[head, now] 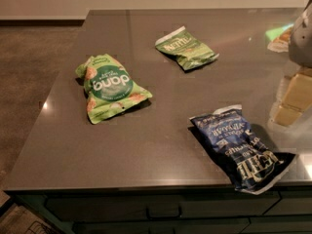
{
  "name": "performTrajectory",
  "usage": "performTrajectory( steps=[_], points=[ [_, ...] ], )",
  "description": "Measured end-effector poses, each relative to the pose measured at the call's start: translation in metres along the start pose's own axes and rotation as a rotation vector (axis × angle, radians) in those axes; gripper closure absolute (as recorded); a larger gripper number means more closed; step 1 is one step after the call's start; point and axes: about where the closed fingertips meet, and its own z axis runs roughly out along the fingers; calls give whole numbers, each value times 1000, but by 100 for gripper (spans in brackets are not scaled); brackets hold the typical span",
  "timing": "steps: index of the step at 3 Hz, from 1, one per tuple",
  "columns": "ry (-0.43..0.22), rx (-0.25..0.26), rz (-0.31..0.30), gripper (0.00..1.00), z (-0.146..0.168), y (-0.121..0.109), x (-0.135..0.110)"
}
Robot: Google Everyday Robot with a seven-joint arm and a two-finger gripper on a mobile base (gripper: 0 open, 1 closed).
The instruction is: Move blue chip bag near green rice chip bag
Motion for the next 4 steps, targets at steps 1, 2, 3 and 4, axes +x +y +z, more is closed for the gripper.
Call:
performTrajectory(
  steps=[1,2,3,4],
  points=[
    [0,0,0,0,0,0,0],
    [41,-23,35,0,12,10,2],
    [75,-71,114,0,36,29,5],
    [119,-116,201,0,65,50,12]
  ],
)
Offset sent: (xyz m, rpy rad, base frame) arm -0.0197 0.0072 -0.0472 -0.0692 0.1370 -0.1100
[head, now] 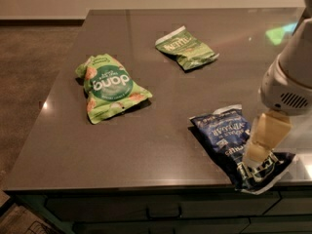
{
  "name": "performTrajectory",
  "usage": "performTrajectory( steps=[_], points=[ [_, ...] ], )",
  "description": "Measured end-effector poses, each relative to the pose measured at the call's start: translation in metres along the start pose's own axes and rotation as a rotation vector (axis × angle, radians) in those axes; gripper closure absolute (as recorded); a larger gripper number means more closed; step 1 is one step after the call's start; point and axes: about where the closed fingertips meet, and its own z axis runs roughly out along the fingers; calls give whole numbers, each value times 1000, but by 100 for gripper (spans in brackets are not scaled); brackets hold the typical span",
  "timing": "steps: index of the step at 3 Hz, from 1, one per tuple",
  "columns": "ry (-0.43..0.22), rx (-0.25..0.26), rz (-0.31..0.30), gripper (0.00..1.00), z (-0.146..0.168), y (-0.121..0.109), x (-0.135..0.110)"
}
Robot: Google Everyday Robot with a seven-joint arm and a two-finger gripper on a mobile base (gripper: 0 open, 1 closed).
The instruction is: Move blue chip bag near green rice chip bag
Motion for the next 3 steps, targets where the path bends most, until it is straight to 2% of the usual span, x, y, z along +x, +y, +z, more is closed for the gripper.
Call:
performTrajectory(
  steps=[1,3],
  points=[
    [16,-75,91,0,24,15,3],
    [62,-96,214,0,55,28,6]
  ],
)
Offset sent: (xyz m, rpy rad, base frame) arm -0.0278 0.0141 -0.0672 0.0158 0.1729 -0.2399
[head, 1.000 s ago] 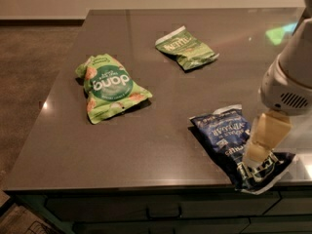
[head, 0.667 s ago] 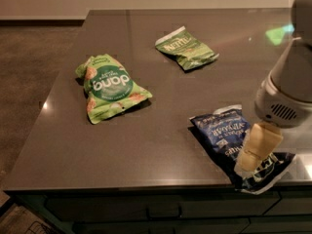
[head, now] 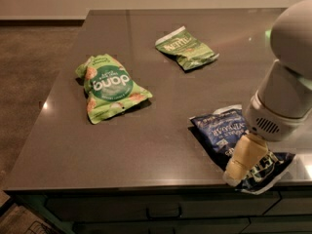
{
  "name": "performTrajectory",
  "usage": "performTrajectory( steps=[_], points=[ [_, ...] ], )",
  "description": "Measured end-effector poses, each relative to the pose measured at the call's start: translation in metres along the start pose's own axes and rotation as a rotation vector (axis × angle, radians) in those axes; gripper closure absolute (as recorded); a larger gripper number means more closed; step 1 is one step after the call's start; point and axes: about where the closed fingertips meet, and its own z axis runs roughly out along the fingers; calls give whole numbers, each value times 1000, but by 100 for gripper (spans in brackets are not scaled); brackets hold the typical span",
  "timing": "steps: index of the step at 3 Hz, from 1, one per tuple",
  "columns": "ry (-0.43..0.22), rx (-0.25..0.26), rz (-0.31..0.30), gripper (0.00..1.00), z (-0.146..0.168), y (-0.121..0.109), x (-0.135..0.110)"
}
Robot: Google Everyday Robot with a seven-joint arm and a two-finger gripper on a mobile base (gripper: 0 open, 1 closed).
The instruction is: Move blue chip bag near green rice chip bag
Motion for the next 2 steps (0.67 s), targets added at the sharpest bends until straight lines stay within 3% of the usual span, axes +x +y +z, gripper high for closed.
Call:
performTrajectory(
  steps=[2],
  points=[
    [-22,32,52,41,-1,-9,-6]
  ],
)
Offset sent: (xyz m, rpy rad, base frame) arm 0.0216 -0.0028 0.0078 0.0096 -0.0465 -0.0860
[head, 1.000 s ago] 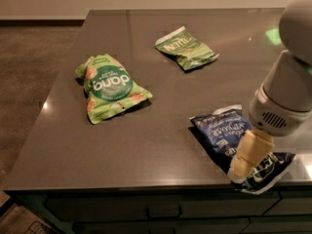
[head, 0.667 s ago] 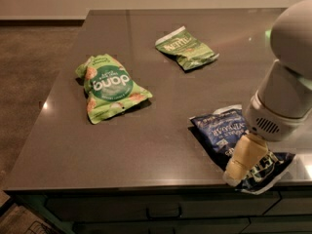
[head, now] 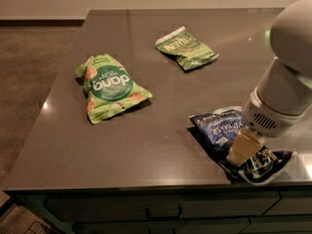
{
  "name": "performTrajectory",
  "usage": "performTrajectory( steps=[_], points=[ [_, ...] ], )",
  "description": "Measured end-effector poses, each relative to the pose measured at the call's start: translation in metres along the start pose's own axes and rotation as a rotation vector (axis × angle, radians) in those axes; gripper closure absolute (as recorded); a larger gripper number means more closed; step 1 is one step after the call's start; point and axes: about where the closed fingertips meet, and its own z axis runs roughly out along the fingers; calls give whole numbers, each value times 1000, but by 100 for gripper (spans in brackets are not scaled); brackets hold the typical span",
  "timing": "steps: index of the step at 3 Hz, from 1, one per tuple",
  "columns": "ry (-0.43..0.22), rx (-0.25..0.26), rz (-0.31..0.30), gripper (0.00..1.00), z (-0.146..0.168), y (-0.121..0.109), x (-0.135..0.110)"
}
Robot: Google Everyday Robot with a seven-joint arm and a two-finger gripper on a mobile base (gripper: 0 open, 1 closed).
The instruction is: Move blue chip bag near green rice chip bag
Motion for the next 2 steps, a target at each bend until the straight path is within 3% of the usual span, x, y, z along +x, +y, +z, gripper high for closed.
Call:
performTrajectory(
  steps=[1,2],
  points=[
    [-39,5,1,65,-14,-4,-15],
    [-116,-6,-36,88,-32,-8,-47]
  ],
)
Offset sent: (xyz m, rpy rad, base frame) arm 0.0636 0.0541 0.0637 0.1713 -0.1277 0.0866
